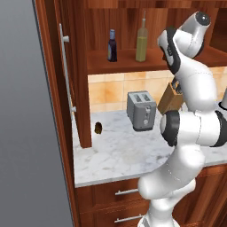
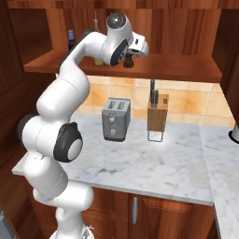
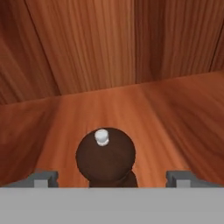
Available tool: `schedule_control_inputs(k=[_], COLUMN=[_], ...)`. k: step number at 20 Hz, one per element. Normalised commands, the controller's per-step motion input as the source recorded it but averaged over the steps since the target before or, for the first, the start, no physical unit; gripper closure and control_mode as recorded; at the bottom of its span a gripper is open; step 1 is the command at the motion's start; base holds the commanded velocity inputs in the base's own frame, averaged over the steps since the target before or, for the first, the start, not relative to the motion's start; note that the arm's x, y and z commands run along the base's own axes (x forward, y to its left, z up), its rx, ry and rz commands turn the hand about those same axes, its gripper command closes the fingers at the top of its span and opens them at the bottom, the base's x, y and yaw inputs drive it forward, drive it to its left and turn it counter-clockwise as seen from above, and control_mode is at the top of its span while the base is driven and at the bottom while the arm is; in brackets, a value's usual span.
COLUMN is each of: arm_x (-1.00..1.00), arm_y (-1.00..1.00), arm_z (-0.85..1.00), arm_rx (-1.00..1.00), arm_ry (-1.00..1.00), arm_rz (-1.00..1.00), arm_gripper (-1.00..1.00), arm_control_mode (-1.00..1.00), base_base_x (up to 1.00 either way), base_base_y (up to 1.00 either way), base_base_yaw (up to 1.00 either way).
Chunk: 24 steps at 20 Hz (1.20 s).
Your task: There are various items on the counter. Only move the condiments/shakers into the cabinet.
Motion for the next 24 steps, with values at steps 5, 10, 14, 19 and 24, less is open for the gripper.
schedule_control_inputs(k=[5, 10, 14, 19, 24], arm_x=[-1.0, -0.51, -0.15, -1.0, -1.0], arm_y=[0.0, 0.0, -0.04, 0.6, 0.52], arm_z=[-0.19, -0.09, -0.09, -0.7, -0.66], arm_rx=[0.0, 0.0, 0.03, -0.37, -0.36], arm_ry=[-0.29, -0.08, 0.0, -0.03, -0.08], arm_rz=[0.0, 0.0, 0.0, 0.25, 0.24], arm_gripper=[-1.0, -1.0, -1.0, -1.0, -1.0], arm_control_mode=[-1.0, -1.0, -1.0, -1.0, -1.0], base_base_x=[0.0, 0.0, 0.0, 0.0, 0.0], base_base_y=[0.0, 0.0, 0.0, 0.0, 0.0], base_base_yaw=[0.0, 0.0, 0.0, 0.0, 0.0])
